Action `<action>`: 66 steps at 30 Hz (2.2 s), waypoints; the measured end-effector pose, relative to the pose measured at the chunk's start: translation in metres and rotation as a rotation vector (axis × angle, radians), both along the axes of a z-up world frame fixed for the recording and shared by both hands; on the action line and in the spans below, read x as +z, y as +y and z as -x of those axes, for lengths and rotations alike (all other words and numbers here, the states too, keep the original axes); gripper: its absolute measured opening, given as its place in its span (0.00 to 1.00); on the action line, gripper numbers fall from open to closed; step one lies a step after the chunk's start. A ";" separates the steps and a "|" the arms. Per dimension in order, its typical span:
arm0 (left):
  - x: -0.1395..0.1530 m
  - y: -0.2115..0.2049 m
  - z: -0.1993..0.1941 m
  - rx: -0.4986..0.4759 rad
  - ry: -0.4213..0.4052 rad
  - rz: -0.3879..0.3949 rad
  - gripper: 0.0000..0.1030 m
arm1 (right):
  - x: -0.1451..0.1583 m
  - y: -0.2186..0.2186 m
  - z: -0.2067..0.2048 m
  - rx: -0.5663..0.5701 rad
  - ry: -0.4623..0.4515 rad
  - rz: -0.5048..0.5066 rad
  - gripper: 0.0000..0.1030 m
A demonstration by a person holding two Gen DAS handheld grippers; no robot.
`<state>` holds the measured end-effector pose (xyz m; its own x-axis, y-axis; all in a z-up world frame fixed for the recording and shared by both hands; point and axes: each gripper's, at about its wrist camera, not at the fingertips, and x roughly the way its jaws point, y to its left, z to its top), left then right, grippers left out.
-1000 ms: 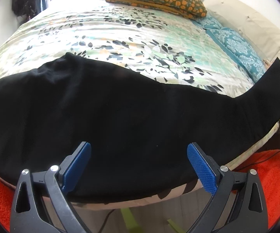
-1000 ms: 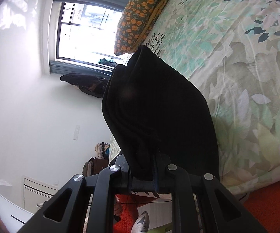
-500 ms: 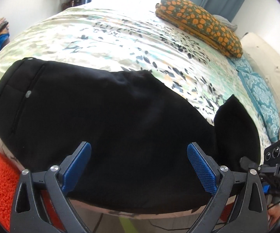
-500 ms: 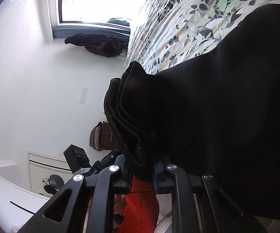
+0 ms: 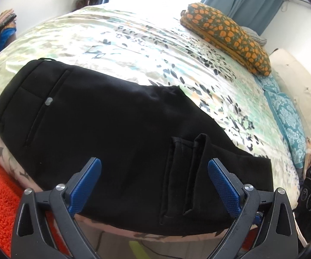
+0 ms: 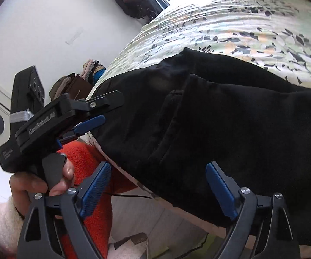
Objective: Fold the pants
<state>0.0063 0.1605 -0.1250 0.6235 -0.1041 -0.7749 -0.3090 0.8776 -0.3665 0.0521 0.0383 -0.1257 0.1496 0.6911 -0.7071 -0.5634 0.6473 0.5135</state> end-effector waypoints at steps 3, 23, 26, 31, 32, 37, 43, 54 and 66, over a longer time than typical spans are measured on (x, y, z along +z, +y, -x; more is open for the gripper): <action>0.005 -0.028 -0.006 -0.143 -0.025 -0.005 0.92 | 0.017 -0.025 0.030 0.043 -0.121 0.075 0.88; -0.018 -0.072 -0.012 -0.278 0.166 -0.231 0.04 | 0.007 -0.203 -0.003 -0.644 -0.104 0.305 0.89; -0.032 -0.080 -0.013 -0.294 0.213 -0.288 0.05 | -0.015 -0.204 -0.014 -0.603 -0.010 0.307 0.89; -0.034 -0.087 -0.013 -0.304 0.222 -0.350 0.13 | -0.042 -0.192 -0.024 -0.530 0.064 0.275 0.89; -0.033 -0.086 -0.013 -0.300 0.220 -0.344 0.13 | -0.042 -0.193 -0.024 -0.525 0.064 0.269 0.89; -0.021 -0.082 -0.010 -0.234 0.189 -0.413 0.52 | -0.043 -0.203 -0.023 -0.525 0.098 0.216 0.89; -0.018 -0.075 -0.011 -0.214 0.175 -0.364 0.61 | -0.043 -0.202 -0.021 -0.517 0.096 0.220 0.90; -0.029 -0.075 -0.018 -0.206 0.211 -0.361 0.84 | -0.042 -0.200 -0.020 -0.516 0.097 0.223 0.93; -0.049 -0.069 -0.021 -0.194 0.280 -0.370 0.89 | 0.005 -0.212 -0.009 -0.617 -0.156 0.312 0.93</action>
